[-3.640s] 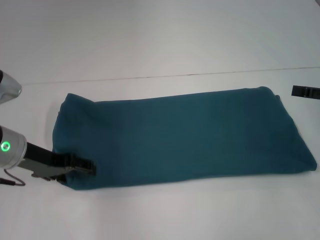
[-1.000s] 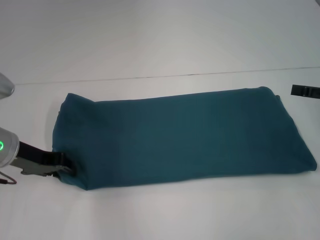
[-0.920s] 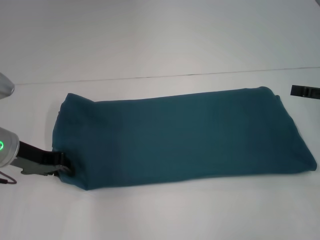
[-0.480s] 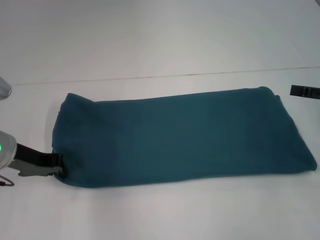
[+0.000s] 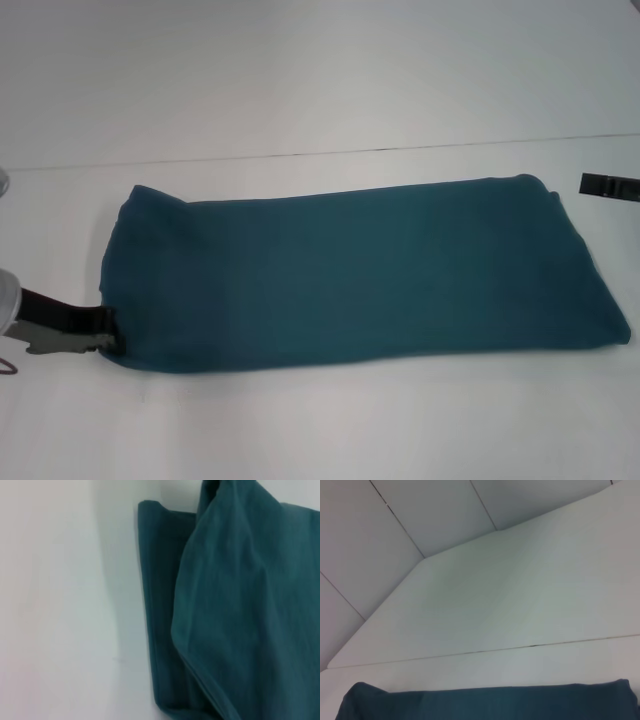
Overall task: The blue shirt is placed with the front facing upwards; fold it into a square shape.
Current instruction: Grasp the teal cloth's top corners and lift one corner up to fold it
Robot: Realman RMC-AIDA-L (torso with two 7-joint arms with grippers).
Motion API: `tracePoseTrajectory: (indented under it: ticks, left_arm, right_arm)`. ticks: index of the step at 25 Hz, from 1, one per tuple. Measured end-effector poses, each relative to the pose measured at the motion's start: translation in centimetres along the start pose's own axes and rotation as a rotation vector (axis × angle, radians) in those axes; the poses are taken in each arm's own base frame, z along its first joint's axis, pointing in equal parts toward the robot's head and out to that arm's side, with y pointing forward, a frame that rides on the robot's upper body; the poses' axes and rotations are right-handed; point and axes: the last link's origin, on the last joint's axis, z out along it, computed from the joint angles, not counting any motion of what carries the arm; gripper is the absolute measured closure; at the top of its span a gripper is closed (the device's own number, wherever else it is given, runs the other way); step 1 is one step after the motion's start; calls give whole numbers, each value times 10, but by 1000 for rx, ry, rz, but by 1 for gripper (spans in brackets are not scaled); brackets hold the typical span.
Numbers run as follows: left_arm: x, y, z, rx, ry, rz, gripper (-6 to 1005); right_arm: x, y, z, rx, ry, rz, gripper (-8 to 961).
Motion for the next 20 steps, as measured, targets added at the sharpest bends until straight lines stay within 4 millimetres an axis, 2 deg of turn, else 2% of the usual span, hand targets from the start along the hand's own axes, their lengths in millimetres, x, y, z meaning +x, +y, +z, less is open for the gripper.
tracePoseTrajectory:
  ticks: [10, 20]
  left_arm:
    - [-6, -18, -13, -6, 46, -41, 985]
    - [-17, -47, -29, -52, 114, -112, 985]
  right_arm:
    - [0, 2, 3, -5, 0, 0, 48]
    - [3, 4, 9, -6, -3, 5, 50]
